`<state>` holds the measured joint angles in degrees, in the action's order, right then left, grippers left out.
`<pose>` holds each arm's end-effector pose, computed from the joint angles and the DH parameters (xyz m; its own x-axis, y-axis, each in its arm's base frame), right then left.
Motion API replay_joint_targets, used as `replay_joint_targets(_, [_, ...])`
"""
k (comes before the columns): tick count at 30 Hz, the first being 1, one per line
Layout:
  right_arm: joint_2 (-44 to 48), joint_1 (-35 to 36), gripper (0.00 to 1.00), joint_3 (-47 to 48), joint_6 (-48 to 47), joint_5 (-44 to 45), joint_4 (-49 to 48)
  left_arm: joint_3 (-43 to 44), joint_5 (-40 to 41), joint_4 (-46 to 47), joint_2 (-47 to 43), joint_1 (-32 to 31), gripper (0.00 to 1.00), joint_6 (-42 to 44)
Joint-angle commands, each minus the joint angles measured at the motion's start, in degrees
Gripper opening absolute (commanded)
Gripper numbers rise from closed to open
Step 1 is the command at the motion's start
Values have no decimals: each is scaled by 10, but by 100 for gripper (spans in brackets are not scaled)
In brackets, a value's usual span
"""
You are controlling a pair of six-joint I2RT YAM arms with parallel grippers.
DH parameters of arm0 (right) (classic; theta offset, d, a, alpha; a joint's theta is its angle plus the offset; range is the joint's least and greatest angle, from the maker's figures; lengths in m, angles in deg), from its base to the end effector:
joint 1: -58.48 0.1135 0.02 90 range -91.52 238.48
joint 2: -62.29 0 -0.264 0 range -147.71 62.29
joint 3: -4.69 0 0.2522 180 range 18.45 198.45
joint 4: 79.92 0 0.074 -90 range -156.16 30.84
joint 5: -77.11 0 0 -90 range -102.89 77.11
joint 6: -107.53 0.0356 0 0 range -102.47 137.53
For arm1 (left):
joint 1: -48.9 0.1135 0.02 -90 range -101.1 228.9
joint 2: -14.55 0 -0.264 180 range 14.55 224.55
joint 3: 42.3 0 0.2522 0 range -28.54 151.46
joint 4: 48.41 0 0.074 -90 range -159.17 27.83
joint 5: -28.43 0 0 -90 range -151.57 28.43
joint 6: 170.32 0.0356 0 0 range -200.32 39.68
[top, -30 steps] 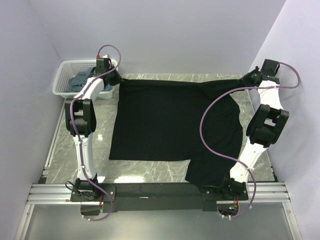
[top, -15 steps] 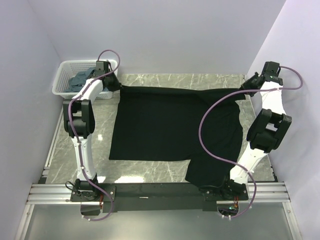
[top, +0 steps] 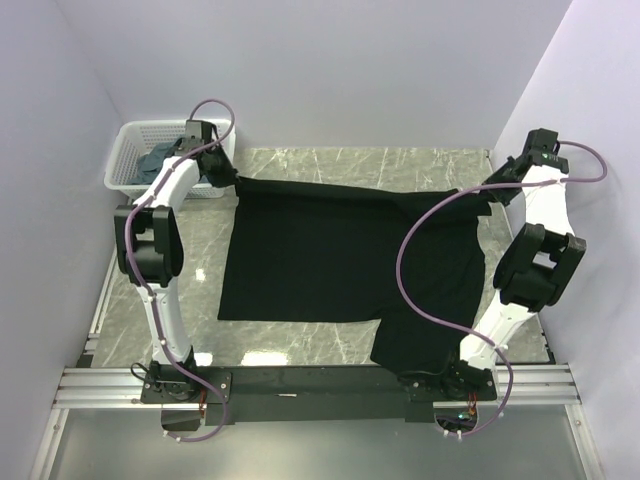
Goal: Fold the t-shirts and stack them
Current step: Fold the tshirt
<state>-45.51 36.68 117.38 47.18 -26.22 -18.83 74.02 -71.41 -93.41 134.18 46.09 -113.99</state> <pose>0.3860 -0.1455 0.2961 -0.5507 0.7387 -0.3887 0.5922 0.6739 0.4417 0.4740 -0.0294 0.2470 -0.7105 -0.5120 -0.4828 -0.2788 0.8347 -0.4749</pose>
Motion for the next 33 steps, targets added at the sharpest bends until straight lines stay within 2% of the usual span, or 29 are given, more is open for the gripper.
replay_joint_targets(1, [41, -10, 0, -26, -19, 22, 19, -20, 32, -29, -36, 11, 15, 12])
replay_joint_targets(14, [108, -11, 0, -146, -17, 55, 10, -90, 49, -33, -70, 10, 15, 19])
replay_joint_targets(33, [71, -22, 0, -234, -7, 127, -14, -222, 54, 23, -82, 7, 15, 1])
